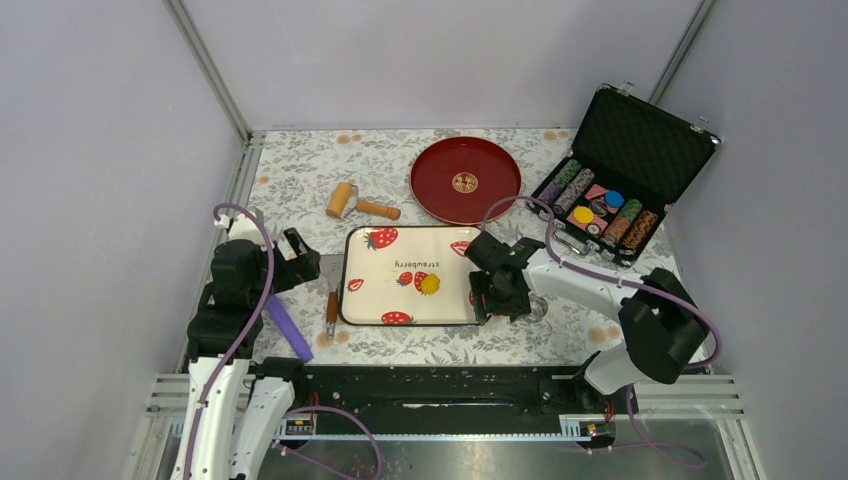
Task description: Roll out the dumpling wrappers from the dough
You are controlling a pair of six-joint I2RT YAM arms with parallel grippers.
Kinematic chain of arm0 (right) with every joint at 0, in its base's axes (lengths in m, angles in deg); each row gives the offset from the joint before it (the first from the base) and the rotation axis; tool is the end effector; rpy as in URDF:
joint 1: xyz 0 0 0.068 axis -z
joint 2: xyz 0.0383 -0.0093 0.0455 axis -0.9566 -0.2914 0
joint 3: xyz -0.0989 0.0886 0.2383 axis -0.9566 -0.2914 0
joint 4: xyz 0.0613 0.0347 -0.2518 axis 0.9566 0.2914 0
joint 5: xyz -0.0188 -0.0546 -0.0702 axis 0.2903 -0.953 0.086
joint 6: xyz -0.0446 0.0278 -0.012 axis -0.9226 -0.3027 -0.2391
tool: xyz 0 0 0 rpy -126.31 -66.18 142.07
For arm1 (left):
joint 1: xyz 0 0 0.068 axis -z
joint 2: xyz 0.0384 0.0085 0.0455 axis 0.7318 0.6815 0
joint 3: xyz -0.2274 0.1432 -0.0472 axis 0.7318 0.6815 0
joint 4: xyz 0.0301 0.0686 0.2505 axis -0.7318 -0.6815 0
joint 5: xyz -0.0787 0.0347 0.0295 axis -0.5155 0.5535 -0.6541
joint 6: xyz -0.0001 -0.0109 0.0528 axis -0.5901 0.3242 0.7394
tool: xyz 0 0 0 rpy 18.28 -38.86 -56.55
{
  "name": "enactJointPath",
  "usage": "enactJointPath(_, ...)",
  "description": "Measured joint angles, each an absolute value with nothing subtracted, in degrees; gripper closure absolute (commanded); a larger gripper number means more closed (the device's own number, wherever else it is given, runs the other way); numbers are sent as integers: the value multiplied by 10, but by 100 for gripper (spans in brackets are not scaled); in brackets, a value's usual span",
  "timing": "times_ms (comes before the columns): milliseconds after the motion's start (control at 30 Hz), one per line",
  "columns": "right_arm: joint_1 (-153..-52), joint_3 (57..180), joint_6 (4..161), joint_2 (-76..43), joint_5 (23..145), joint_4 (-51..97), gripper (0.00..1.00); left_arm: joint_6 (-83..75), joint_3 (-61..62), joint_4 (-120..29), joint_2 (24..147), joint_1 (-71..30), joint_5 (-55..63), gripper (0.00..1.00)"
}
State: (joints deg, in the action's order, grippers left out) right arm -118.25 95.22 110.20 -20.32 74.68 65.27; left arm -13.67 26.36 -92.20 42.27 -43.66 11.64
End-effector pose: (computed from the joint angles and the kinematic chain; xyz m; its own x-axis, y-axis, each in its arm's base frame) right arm 0.1860 0.1860 0.1900 -0.9620 -0.1609 -0.2206 -0.1912 0.9738 0.1234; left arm 0.1131 -0.0071 0.3174 -0.4892 -0.3339 -0.8057 -0.1182 0.9407 -0.3181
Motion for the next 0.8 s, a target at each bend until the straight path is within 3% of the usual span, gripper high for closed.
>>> enactJointPath(500,-1174,974,1102,-286,664,691,34,-137,264,-919,422,-437,123,1)
enactJointPath(800,-1076,931,1075,-271,671,675,32,-137,264,-919,421,-437,125,1)
